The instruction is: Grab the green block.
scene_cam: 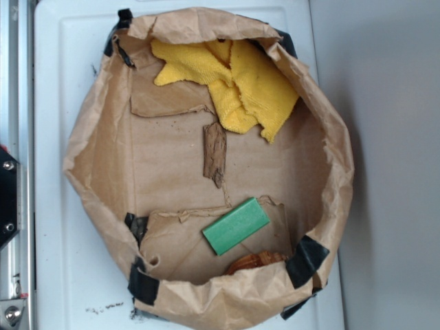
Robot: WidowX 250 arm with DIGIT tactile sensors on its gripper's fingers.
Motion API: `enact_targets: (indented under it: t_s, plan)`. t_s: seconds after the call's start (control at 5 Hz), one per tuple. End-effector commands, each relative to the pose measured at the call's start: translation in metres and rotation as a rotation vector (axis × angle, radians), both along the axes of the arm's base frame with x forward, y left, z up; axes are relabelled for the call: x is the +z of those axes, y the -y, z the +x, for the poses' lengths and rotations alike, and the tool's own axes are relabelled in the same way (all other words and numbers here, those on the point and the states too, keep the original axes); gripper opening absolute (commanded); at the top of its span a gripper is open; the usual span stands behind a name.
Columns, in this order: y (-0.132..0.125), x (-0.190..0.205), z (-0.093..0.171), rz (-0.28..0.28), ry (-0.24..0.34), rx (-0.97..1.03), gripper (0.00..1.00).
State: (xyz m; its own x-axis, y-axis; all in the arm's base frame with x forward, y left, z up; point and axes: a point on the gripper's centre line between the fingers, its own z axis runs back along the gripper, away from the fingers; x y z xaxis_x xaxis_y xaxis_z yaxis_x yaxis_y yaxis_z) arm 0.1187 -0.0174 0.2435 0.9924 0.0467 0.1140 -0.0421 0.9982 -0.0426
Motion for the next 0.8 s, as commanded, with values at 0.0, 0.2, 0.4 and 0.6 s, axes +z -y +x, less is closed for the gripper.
enact_targets:
  t_s: [0.0, 0.2, 0.4, 0.6]
  plan:
    - [0.0, 0.0, 0.0, 0.0, 0.0, 0.0, 1.0]
    - [0.001, -0.012, 0.05, -0.003, -0.044, 0.072, 1.0]
    - [-0.002, -0.029, 0.089, 0.012, -0.038, 0.144, 1.0]
    - [0.005, -0.059, 0.113, -0.069, -0.042, 0.148, 1.0]
